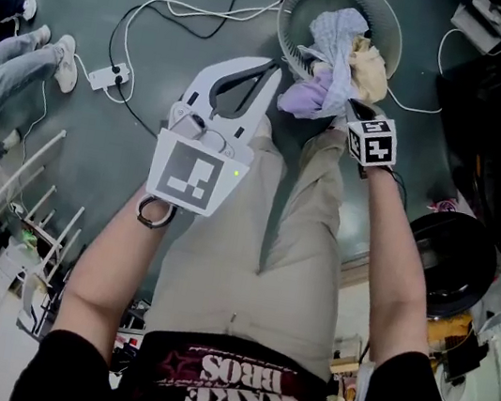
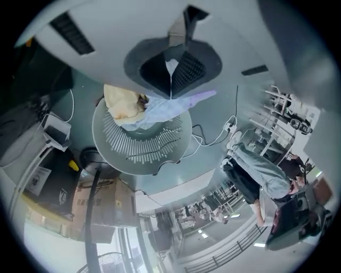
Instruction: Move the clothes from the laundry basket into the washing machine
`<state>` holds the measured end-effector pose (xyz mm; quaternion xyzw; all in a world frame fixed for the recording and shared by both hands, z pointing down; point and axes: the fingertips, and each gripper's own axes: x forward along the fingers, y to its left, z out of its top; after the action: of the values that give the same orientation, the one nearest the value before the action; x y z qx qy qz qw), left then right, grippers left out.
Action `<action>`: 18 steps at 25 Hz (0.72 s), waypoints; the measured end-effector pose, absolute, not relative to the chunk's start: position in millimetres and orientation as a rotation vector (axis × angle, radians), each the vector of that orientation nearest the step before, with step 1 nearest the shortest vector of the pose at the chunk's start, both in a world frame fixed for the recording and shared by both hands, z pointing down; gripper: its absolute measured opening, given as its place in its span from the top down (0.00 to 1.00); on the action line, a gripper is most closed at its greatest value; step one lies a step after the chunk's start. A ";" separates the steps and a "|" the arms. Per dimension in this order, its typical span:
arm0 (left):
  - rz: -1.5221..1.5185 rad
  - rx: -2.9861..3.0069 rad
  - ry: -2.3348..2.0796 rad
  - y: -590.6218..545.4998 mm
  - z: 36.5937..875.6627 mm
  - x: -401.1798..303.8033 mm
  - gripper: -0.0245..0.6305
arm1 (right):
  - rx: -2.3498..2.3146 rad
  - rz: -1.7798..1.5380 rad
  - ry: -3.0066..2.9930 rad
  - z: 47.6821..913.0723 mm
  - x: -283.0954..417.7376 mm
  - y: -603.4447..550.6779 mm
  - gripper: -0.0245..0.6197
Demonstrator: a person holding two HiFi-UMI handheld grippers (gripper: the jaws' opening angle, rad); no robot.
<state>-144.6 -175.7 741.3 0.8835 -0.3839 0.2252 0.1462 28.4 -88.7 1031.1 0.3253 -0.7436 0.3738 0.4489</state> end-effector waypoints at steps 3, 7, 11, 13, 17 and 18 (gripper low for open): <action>0.640 2.544 -1.107 -173.0 731.7 -145.6 0.96 | 0.873 0.975 -1.901 1000.6 28.7 -98.6 0.95; 0.652 2.555 -1.107 -164.5 714.5 -146.6 0.96 | 0.941 1.023 -2.027 947.7 24.8 -111.0 0.95; 0.639 2.543 -1.141 -160.6 690.4 -154.3 0.96 | 0.973 1.020 -2.095 899.4 24.1 -121.2 0.95; 0.630 2.540 -1.164 -161.3 678.2 -159.9 0.96 | 0.994 1.031 -2.105 880.6 24.7 -127.0 0.95; 0.621 2.535 -1.206 -162.5 645.9 -169.7 0.96 | 1.028 1.054 -2.131 842.5 25.2 -136.8 0.95; 0.617 2.533 -1.220 -163.3 636.9 -171.4 0.96 | 1.034 1.051 -2.134 833.5 26.5 -139.5 0.95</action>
<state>-171.4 -163.3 636.9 0.8724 -0.4201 0.2125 0.1310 26.5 -139.5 833.5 0.3836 -0.7920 0.3903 0.2706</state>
